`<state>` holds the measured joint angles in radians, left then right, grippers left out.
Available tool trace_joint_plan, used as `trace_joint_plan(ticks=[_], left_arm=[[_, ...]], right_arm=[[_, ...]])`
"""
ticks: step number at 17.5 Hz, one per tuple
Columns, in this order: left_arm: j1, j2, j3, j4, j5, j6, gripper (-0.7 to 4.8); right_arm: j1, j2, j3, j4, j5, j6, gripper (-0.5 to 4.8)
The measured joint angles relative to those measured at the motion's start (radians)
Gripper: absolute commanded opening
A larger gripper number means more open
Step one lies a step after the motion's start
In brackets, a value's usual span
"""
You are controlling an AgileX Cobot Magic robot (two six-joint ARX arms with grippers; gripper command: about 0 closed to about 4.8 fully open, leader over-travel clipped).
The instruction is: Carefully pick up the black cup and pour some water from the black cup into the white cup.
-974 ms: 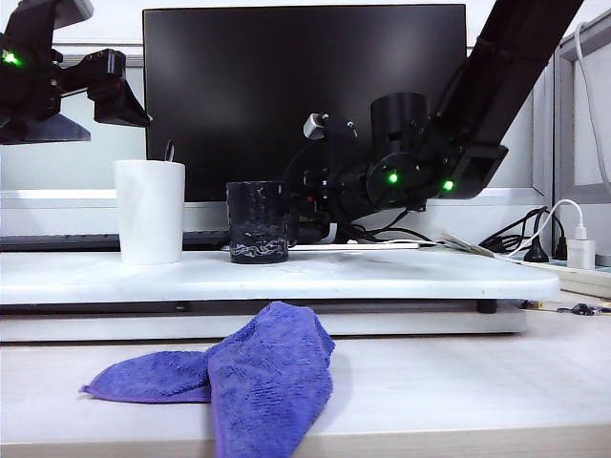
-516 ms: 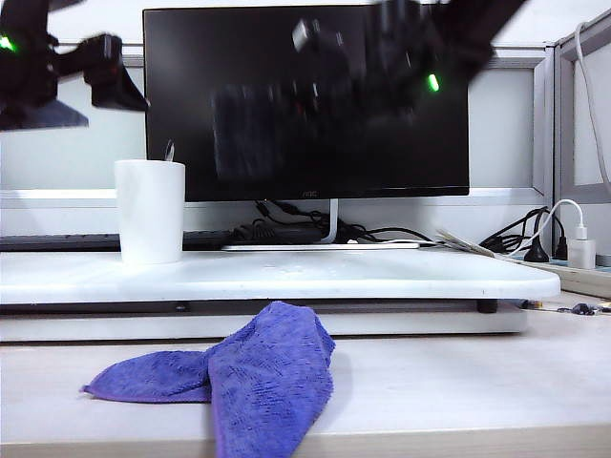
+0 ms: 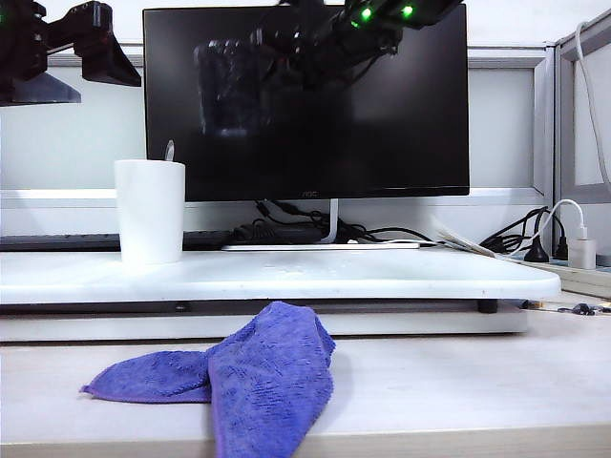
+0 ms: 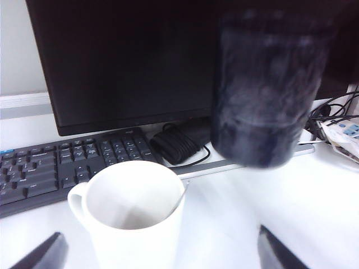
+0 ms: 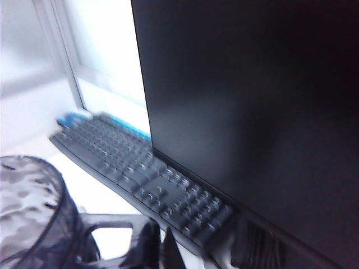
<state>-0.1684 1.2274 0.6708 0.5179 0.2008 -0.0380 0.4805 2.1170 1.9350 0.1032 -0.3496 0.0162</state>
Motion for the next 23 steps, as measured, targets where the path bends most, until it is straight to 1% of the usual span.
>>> trace_joint_plan(ticks=[2, 4, 6, 10, 13, 14, 17, 19, 23], left_arm=[[0.0, -0.008, 0.0, -0.011, 0.022, -0.001, 4.79], [0.0, -0.042, 0.0, -0.052, 0.024, -0.003, 4.79], [0.0, -0.048, 0.0, -0.067, 0.038, -0.003, 4.79], [0.0, -0.05, 0.0, -0.067, 0.042, -0.003, 4.79], [0.0, -0.05, 0.0, -0.068, 0.042, -0.002, 4.79], [0.0, -0.05, 0.0, -0.068, 0.041, 0.0, 4.79], [0.0, -0.05, 0.0, -0.087, 0.039, 0.0, 4.79], [0.0, -0.05, 0.0, -0.096, 0.038, 0.0, 4.79], [0.0, -0.05, 0.0, -0.105, 0.038, 0.0, 4.79]], right_arm=[[0.004, 0.015, 0.0, -0.008, 0.017, -0.011, -0.06], [0.004, 0.015, 0.001, -0.01, 0.048, -0.024, -0.06], [0.006, 0.027, 0.008, 0.008, 0.077, -0.095, -0.06], [0.007, 0.161, 0.171, -0.044, 0.089, -0.143, -0.06], [0.01, 0.188, 0.231, -0.068, 0.097, -0.191, -0.06], [0.021, 0.187, 0.238, -0.067, 0.114, -0.23, -0.06], [0.056, 0.187, 0.238, -0.082, 0.123, -0.299, -0.06], [0.083, 0.187, 0.237, -0.095, 0.155, -0.38, -0.06], [0.093, 0.187, 0.237, -0.097, 0.238, -0.48, -0.06]])
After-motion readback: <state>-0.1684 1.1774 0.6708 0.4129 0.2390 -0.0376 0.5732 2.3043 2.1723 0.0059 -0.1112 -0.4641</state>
